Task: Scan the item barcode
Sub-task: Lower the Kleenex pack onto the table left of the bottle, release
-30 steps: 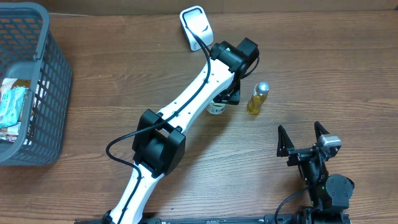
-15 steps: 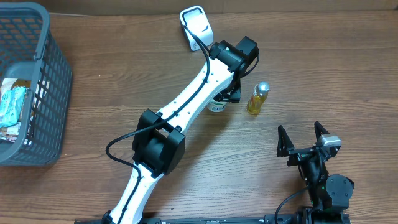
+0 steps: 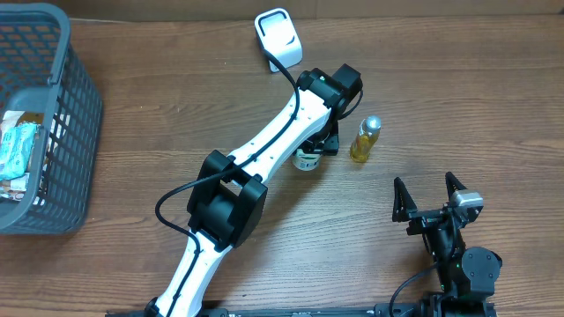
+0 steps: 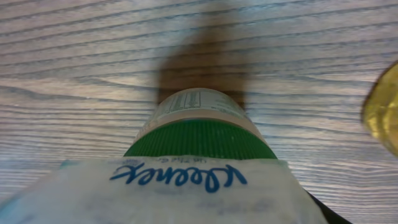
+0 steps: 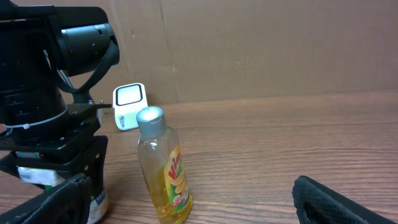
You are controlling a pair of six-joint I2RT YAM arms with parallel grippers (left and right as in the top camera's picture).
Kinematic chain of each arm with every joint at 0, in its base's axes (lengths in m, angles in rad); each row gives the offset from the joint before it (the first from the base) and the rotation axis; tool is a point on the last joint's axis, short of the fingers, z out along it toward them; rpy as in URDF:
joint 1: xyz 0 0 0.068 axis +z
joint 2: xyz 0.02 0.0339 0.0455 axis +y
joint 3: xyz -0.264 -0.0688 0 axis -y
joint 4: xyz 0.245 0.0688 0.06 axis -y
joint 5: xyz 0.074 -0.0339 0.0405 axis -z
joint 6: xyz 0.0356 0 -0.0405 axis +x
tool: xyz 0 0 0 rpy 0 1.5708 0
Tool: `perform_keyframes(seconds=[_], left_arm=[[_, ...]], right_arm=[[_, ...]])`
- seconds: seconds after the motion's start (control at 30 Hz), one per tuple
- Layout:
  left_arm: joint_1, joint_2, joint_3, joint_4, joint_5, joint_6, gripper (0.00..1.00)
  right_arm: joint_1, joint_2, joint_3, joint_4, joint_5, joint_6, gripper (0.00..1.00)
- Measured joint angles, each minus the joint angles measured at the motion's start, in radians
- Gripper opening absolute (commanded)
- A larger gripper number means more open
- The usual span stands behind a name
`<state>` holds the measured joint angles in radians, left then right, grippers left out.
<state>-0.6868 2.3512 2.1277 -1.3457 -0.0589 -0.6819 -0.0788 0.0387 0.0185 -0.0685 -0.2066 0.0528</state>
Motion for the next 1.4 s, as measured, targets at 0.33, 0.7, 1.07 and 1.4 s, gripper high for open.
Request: perform_keyframes(seconds=[0.33,0.7,1.07,1.4], left_arm=[[0.0,0.0,-0.003,0.003,0.022,0.011,0.68],[0.0,0.0,-0.01,0.0,0.022,0.03,0.94],[0.009,0.0,-0.007,-0.016,0.032,0.043,0.95],[0.089,-0.126,0.086,-0.005,0.045,0.113,1.0]], right_arm=[[0.0,0.0,0.0,0.0,0.0,-0.001,1.0],[0.0,0.0,0.0,0.0,0.0,0.0,1.0],[0.0,0.0,0.0,0.0,0.0,0.0,1.0],[0.0,0.0,0.0,0.0,0.0,-0.001,1.0]])
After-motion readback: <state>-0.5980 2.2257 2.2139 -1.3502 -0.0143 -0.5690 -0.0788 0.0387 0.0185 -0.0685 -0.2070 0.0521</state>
